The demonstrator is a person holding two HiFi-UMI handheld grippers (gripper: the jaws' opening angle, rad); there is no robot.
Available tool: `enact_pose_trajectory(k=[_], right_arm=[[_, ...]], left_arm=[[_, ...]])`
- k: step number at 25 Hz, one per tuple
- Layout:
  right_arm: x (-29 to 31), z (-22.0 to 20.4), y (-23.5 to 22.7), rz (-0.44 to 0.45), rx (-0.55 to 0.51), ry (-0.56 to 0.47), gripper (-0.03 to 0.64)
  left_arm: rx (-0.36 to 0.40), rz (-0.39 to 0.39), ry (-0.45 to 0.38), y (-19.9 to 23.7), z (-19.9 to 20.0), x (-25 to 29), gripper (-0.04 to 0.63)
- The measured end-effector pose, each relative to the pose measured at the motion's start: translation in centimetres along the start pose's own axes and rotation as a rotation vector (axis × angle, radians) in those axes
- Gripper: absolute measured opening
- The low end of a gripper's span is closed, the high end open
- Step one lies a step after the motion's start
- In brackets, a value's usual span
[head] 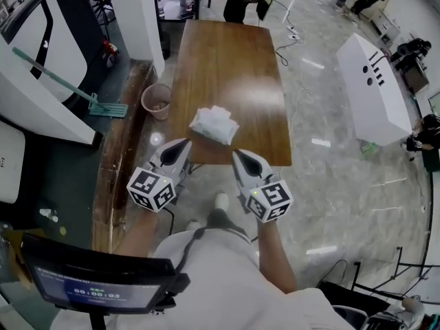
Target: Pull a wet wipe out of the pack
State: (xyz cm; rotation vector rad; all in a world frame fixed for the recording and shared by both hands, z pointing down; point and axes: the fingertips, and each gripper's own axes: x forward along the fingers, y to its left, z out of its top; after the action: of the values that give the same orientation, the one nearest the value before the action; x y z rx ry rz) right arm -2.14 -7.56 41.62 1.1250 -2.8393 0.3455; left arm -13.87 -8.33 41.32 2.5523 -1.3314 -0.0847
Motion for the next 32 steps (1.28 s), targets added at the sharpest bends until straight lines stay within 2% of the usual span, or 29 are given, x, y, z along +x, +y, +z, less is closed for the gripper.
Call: enact_pose_trajectory(k=[7, 13, 23, 26, 32], right_arm=[[3.7, 1.7, -6.4, 0.07, -0.021, 0.027, 0.008], [6.0, 2.2, -10.3, 0.14, -0.036, 0.055, 0.008], [8.4, 1.3, -13.2, 0.25, -0.028, 0.089, 0.008], [8.9, 1.2, -13.2, 0.259, -0.014, 0.098, 0.008], [10.1, 0.4, -13.7, 0.235, 0.0, 0.118, 0.008]], left_arm=[[0.028, 0.072, 0.022, 1.9, 0.8, 6.3, 0.005], [0.014, 0.154, 0.048, 3.4, -0.3, 9.3, 0.006], [0.027, 0.217, 0.093, 3.4, -2.0, 12.5, 0.006], [0.024, 0.241, 0.124, 4.1, -2.4, 13.0, 0.006], [0.029, 0.237, 0.21, 6.2, -4.9, 14.8, 0.006]])
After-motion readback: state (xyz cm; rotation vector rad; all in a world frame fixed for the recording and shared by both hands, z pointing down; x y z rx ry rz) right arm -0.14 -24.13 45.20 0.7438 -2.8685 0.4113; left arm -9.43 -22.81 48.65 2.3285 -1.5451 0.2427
